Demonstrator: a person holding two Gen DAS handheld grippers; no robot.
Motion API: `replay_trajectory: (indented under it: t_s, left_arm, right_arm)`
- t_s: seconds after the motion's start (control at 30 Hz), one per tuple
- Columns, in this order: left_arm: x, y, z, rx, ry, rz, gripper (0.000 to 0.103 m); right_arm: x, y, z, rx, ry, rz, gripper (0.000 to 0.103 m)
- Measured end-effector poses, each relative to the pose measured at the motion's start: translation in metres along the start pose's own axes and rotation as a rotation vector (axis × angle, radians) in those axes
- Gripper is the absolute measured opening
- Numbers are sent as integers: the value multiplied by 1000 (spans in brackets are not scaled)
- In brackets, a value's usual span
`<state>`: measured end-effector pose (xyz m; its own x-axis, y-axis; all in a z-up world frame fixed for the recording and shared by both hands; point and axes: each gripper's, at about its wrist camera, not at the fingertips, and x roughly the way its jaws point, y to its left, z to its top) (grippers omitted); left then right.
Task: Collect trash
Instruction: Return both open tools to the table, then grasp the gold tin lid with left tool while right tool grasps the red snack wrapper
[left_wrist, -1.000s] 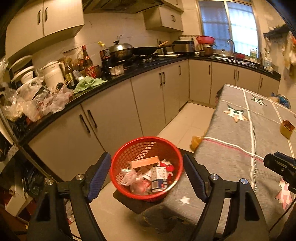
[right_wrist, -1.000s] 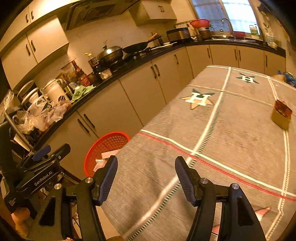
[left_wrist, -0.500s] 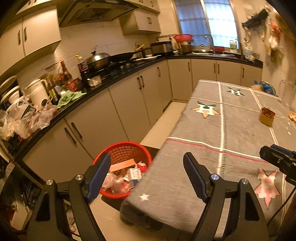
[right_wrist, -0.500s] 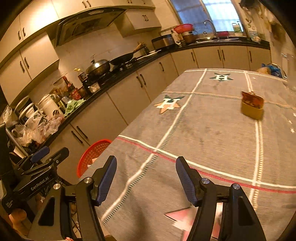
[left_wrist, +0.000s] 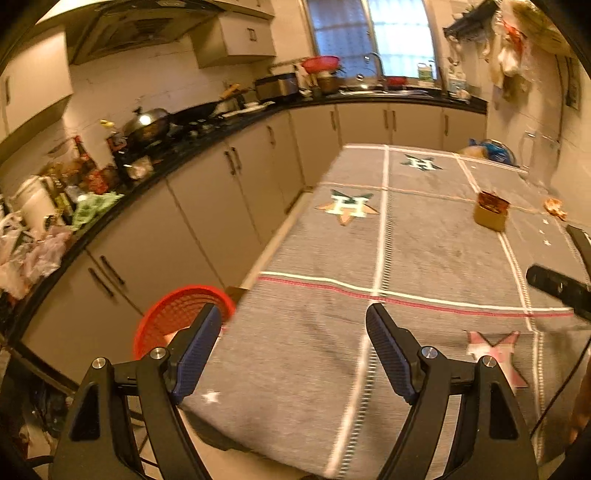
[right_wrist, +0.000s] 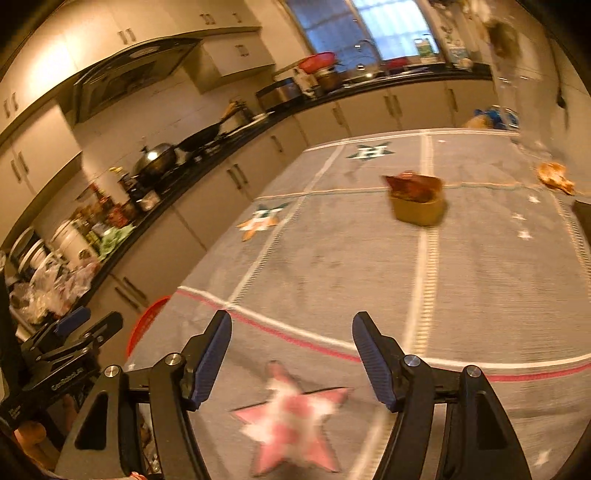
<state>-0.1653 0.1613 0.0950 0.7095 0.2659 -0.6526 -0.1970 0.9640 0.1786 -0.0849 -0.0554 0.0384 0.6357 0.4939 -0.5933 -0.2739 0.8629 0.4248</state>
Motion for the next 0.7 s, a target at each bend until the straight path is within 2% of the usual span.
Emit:
replay_trajectory:
  t_s: [0.2, 0.4, 0.57, 0.7]
  left_arm:
    - [18, -22, 0, 34, 36, -85, 80]
    - [33, -32, 1, 42, 55, -130, 80]
    - [46, -31, 4, 42, 70, -130, 80]
    - [59, -28, 5, 33, 88, -136, 80]
  right_arm:
    - [-8, -56, 21, 56, -12, -134, 73]
    - [9, -89, 57, 92, -16, -188, 73]
    - [39, -69, 86, -47, -38, -215, 73]
    - [75, -52, 100, -197, -33, -283, 73]
